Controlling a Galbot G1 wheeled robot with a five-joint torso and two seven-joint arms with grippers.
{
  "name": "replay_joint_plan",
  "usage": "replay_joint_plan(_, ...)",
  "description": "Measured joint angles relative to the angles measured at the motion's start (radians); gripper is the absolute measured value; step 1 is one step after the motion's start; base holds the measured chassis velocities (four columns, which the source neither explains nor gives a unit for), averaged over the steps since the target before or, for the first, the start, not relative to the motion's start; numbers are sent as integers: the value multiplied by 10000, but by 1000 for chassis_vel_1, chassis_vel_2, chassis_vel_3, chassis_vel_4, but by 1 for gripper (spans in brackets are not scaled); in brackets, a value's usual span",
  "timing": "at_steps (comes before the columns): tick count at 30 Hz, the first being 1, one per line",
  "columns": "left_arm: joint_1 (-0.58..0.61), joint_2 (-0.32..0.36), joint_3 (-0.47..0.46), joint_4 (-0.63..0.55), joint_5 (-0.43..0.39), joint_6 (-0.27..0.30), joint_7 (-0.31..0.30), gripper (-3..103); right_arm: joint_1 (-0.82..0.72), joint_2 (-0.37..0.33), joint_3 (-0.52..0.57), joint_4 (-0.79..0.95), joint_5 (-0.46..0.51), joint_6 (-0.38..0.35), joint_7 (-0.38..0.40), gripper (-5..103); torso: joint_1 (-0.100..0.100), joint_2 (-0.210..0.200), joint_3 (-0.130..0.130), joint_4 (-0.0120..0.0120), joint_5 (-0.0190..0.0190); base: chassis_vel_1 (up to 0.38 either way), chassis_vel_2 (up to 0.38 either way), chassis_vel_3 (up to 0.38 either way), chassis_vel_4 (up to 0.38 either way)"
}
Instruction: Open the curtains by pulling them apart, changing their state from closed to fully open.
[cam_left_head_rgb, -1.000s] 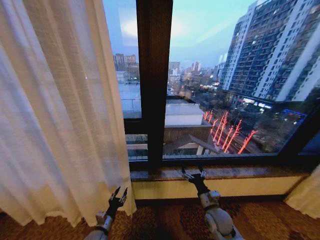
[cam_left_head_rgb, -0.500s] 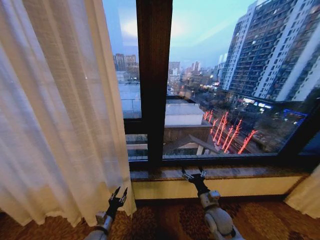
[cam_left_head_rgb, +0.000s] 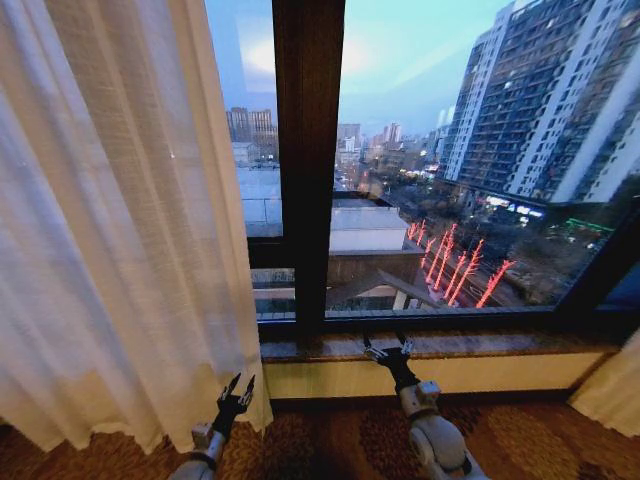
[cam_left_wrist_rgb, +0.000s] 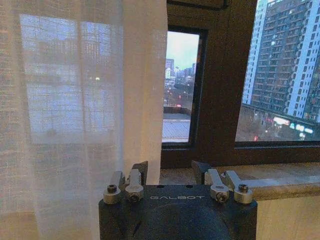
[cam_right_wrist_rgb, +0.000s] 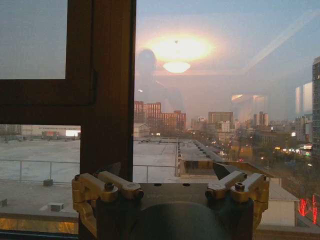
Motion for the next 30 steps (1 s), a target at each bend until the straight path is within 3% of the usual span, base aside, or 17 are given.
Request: replay_joint_plan(30, 0, 0, 0, 0, 0, 0, 0, 50, 0, 0, 0, 0, 0, 0, 0, 100, 0, 0, 0, 0, 0, 0, 0, 0, 0)
